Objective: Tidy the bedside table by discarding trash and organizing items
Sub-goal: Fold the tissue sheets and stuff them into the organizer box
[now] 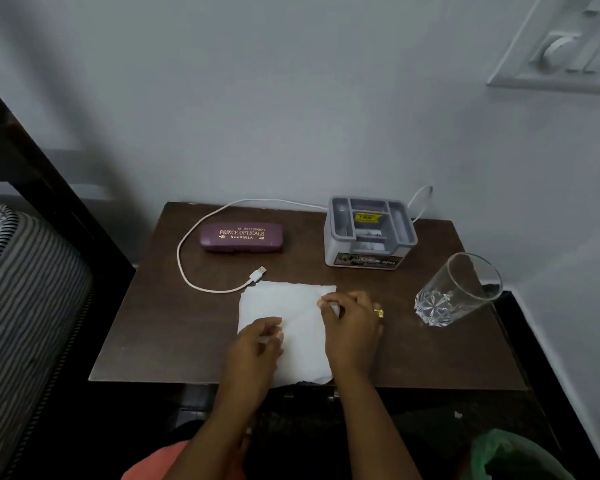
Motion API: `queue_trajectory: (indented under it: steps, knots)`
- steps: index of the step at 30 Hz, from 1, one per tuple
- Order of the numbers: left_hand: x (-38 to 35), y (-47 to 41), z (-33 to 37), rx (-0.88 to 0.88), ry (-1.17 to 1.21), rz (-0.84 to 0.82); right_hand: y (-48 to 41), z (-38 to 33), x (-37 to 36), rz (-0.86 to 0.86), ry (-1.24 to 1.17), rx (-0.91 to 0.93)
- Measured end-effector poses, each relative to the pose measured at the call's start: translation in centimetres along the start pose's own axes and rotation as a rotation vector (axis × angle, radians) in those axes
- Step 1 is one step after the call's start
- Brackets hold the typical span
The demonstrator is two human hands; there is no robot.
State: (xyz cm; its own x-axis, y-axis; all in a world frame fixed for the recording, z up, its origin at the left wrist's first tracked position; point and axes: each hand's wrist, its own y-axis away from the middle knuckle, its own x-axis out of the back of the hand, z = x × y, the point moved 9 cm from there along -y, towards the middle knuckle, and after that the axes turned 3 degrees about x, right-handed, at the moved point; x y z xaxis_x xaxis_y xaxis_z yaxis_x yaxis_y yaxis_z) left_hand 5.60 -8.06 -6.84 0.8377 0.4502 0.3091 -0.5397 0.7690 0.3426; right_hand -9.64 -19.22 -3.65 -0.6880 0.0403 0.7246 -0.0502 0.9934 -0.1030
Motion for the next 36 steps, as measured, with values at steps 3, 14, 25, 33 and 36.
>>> queue_trajectory:
  steps: [3, 14, 25, 33, 36]
  knots:
    - [0.0, -0.1, -0.1, 0.002, 0.003, 0.007, -0.4, 0.3, 0.3, 0.012, -0.048, -0.016]
    - [0.6, 0.0, 1.2, -0.088, -0.094, 0.068, 0.0, -0.3, 0.1, -0.094, -0.208, 0.064]
    - [-0.5, 0.7, 2.3, -0.187, -0.294, 0.058, -0.8, 0.9, -1.1, -0.141, -0.085, -0.035]
    - [-0.5, 0.6, 2.1, -0.18, -0.314, 0.065, -0.8, 0.3, -0.7, -0.076, 0.038, -0.013]
    - [-0.5, 0.6, 2.2, -0.186, -0.314, 0.069, -0.6, 0.0, -0.8, -0.066, 0.028, 0.004]
